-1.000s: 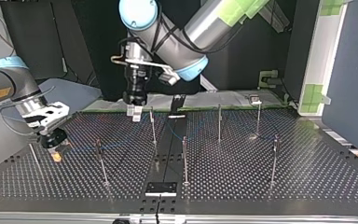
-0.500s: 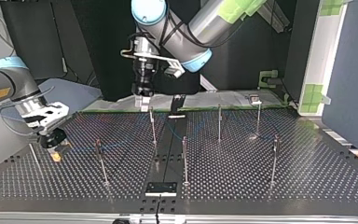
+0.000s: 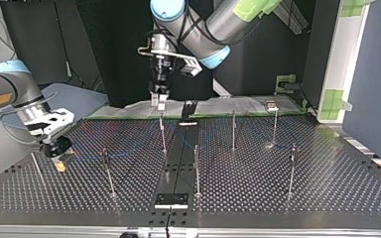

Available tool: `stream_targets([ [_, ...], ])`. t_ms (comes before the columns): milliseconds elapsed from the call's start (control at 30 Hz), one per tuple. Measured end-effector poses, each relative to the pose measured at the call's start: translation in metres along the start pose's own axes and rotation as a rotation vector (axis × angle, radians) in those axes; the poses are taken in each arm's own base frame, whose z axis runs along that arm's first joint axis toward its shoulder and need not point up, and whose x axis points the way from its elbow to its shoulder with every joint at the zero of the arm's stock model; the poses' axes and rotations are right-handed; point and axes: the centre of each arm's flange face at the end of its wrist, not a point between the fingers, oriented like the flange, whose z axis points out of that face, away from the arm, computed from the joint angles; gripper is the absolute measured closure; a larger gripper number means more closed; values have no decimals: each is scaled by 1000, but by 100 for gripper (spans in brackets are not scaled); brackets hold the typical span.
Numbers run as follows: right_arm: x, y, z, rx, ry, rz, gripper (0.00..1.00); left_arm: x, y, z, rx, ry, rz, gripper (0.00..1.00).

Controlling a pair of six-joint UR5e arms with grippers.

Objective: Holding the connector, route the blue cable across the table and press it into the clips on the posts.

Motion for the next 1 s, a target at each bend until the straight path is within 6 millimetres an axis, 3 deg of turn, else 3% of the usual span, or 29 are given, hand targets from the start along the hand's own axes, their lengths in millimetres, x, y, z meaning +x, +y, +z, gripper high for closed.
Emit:
stream_targets([
  [1000, -1, -1, 1, 1, -1, 0, 100, 39, 63, -61, 0, 0, 0, 0],
])
